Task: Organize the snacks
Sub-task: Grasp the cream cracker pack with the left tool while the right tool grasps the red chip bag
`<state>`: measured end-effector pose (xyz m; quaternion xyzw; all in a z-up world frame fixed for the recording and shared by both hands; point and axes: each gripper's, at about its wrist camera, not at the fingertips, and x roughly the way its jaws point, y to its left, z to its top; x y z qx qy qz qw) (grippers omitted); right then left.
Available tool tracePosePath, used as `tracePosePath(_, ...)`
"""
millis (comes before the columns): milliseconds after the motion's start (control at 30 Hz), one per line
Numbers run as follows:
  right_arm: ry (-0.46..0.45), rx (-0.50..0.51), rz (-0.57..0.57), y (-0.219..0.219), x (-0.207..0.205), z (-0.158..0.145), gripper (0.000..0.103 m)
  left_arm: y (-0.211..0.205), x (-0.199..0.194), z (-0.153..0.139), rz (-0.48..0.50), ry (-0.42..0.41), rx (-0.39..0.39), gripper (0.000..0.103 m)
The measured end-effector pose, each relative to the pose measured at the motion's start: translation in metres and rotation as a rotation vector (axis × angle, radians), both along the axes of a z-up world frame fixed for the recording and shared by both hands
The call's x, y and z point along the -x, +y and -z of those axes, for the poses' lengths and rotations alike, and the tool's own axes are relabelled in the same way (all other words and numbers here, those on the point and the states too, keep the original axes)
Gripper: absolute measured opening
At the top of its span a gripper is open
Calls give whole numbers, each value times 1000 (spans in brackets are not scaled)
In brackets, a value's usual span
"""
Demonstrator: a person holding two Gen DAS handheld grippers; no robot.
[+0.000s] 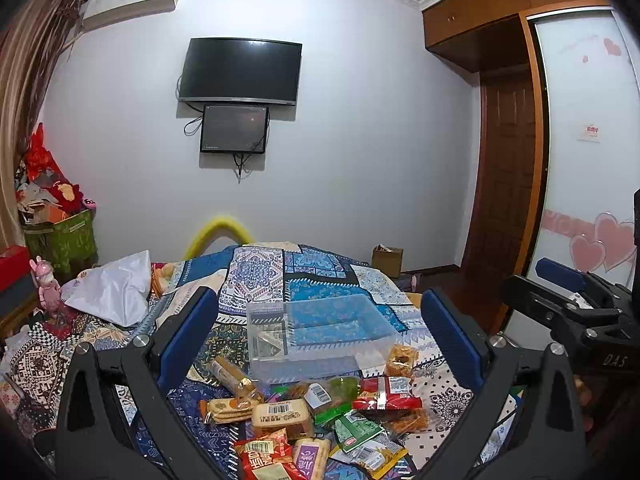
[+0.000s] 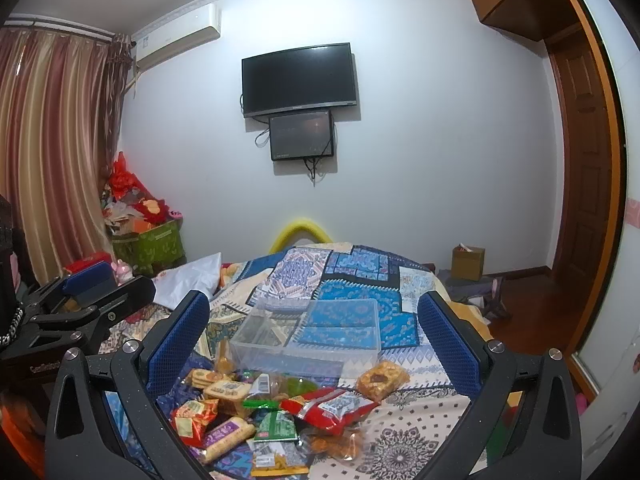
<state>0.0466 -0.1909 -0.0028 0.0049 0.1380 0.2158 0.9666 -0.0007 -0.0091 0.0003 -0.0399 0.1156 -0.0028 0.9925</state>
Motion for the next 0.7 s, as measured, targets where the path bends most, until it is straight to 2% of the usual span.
tracePosePath(167,20,7,-1,2,-4,5,103,1,-8,7,-2,24,-3,103)
tracePosePath(333,45,27,11,3,-12,16,103,10,-24,23,4,84,15,103)
tracePosePath(500,111,73,31,1,-30,37,103,25,-48,52,-8,199,28,102)
tracePosePath(700,251,114,66,-4,-59,72,103,49,-73,96,-63,337,51,102)
